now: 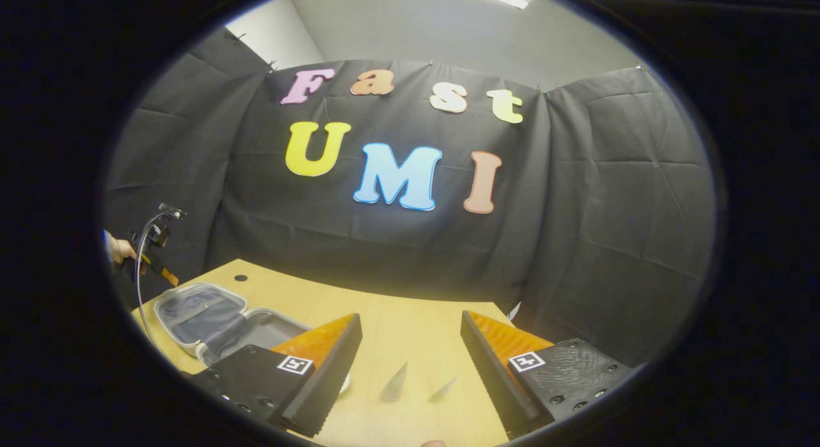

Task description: First open the suitcase, pack the skin care products into it, and then close the suitcase.

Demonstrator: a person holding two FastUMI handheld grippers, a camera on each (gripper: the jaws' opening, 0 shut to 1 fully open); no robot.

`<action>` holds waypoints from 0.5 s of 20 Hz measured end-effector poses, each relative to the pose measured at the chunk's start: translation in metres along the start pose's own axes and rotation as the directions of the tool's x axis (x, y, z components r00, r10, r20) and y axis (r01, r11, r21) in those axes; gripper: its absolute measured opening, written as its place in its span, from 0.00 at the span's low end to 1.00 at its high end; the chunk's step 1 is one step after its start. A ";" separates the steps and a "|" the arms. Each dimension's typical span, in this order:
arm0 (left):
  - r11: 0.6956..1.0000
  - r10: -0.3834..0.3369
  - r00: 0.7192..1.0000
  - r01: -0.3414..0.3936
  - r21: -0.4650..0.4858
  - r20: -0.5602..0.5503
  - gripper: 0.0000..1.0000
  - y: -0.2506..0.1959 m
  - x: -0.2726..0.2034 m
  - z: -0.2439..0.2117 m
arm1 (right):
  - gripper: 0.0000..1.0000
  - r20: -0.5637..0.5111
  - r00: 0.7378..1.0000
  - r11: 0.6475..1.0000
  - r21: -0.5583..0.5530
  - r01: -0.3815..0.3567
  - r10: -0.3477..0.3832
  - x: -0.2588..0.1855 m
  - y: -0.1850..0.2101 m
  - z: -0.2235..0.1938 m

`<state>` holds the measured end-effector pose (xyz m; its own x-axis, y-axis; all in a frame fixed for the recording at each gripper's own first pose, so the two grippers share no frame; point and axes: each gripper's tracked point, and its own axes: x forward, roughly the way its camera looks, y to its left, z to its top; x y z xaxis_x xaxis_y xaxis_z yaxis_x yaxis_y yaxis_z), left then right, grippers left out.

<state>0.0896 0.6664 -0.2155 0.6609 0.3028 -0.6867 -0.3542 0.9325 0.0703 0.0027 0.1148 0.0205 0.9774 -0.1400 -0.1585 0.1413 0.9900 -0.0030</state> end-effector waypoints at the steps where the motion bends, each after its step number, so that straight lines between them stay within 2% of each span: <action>1: 1.000 0.006 0.999 -0.006 -0.005 0.050 0.95 -0.002 -0.011 0.013 | 0.95 0.001 1.000 1.000 0.006 0.002 -0.002 0.001 -0.005 0.000; 5: 1.000 -0.006 0.977 0.010 -0.016 0.212 0.98 -0.037 -0.059 0.049 | 0.95 0.015 1.000 1.000 0.028 0.001 -0.002 0.004 -0.022 -0.002; 10: 0.994 -0.060 0.937 0.086 -0.061 0.345 0.97 -0.127 -0.113 0.065 | 0.95 0.027 0.999 1.000 0.001 -0.021 0.021 0.013 -0.049 -0.009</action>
<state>0.1030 0.5267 -0.0998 0.8683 0.2959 -0.3980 -0.3359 0.9413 -0.0330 0.0069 0.0643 0.0100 0.9840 -0.1196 -0.1319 0.1208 0.9927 0.0010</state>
